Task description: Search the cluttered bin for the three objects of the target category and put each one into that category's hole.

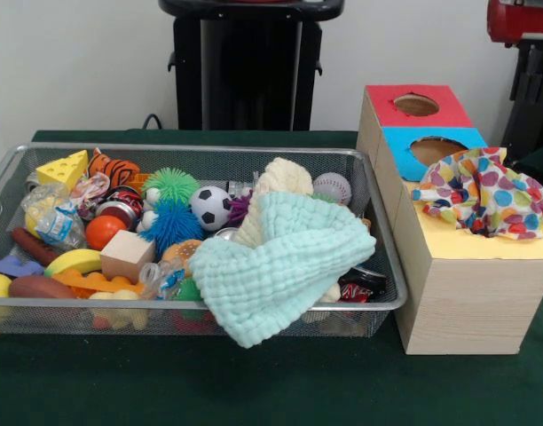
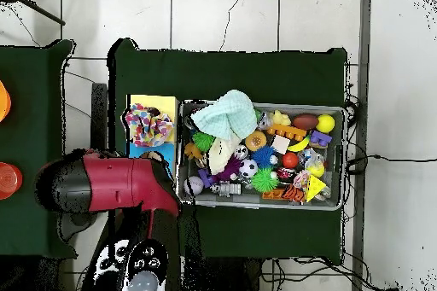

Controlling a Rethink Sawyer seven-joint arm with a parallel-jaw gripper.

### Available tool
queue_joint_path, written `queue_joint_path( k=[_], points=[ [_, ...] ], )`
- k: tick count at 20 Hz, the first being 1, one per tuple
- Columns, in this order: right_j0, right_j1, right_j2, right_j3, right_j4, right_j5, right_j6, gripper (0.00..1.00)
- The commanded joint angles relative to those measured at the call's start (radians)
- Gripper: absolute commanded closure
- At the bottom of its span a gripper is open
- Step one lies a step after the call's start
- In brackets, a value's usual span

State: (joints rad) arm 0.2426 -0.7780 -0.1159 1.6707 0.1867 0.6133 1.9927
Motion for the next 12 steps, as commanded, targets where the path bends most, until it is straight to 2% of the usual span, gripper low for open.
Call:
queue_joint_path(
  k=[1,7,12],
  points=[
    [-0.036,-0.003,0.041,-0.02,-0.052,0.168,0.043,1.0],
    [-0.052,0.006,0.039,-0.009,-0.04,0.151,0.063,1.0],
    [-0.075,0.021,0.038,-0.014,-0.06,0.128,0.037,1.0]
  ],
)
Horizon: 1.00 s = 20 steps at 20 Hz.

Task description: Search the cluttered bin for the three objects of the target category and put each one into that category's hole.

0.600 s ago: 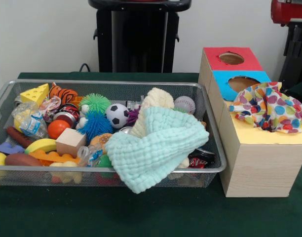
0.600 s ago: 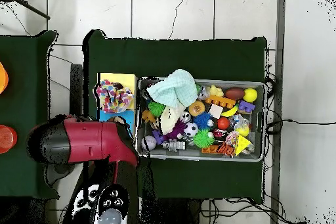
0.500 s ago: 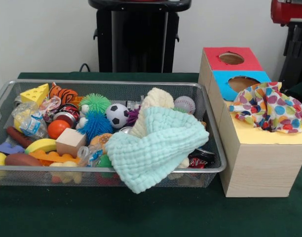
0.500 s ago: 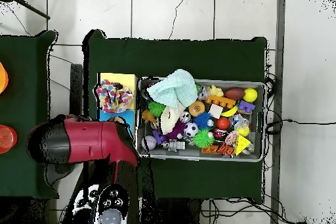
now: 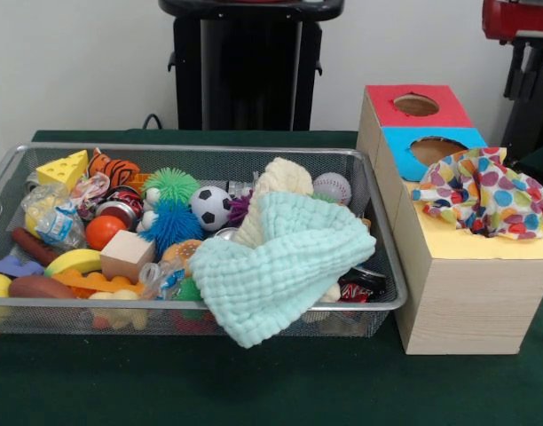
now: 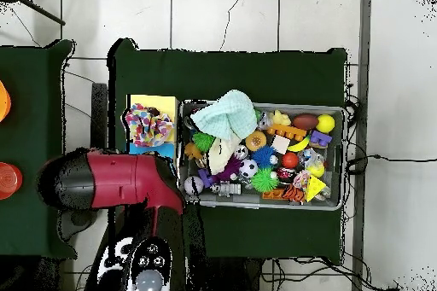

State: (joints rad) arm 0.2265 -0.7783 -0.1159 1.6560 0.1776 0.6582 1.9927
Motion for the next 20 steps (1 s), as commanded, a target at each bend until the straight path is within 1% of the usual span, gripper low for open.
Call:
queue_joint_path(
  k=[1,7,15,20],
  points=[
    [-0.067,0.023,0.038,-0.001,-0.059,0.079,0.027,1.0],
    [-0.088,0.036,0.048,-0.022,-0.08,0.08,0.022,1.0],
    [-0.119,0.076,0.061,-0.063,-0.126,0.031,0.0,1.0],
    [-0.114,0.104,0.055,-0.101,-0.15,0.004,0.029,1.0]
  ],
)
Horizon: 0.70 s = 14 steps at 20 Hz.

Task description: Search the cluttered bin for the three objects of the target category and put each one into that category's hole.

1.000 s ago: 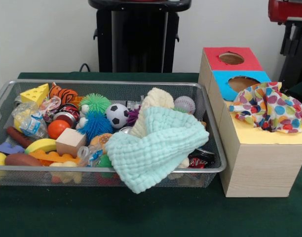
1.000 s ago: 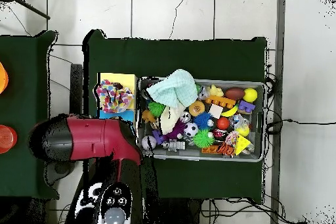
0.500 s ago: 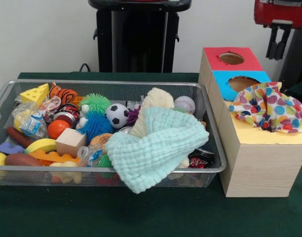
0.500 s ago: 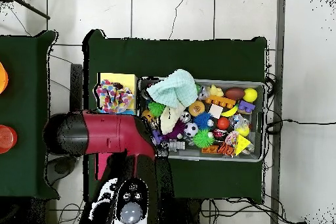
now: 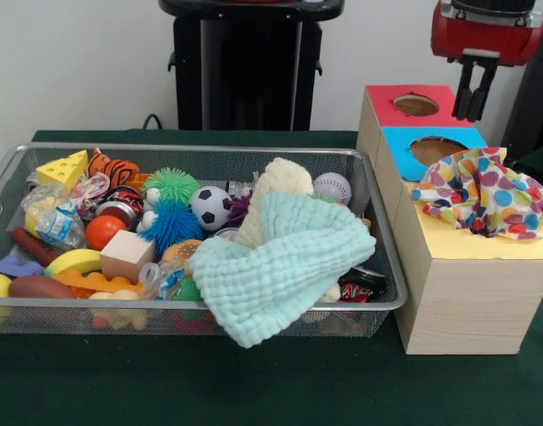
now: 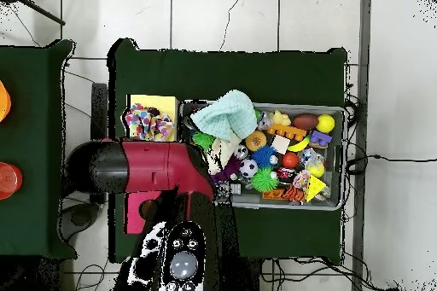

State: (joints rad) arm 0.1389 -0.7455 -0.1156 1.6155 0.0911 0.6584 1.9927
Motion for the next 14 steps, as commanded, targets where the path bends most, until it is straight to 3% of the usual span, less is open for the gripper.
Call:
queue_joint_path(
  k=[1,14],
  points=[
    [-0.027,0.082,0.054,-0.084,-0.063,0.019,0.033,1.0],
    [0.049,0.11,0.005,-0.092,-0.023,0.033,0.189,1.0]
  ],
)
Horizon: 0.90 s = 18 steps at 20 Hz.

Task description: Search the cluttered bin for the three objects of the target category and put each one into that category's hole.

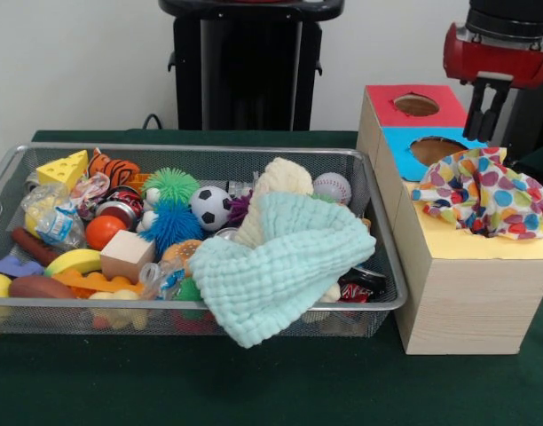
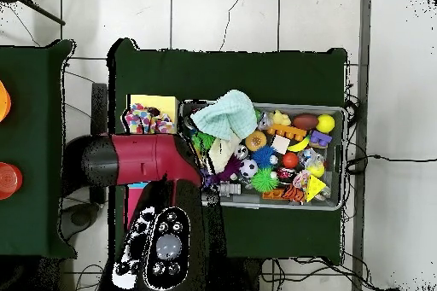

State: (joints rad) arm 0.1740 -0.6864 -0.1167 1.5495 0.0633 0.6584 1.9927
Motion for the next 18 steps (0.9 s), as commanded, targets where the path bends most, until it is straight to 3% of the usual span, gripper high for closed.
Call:
queue_joint_path(
  k=[1,18],
  points=[
    [0.024,0.052,0.005,-0.018,0.01,0.027,0.2,1.0],
    [-0.015,0.067,0.049,0.041,0.02,-0.1,0.15,1.0]
  ],
)
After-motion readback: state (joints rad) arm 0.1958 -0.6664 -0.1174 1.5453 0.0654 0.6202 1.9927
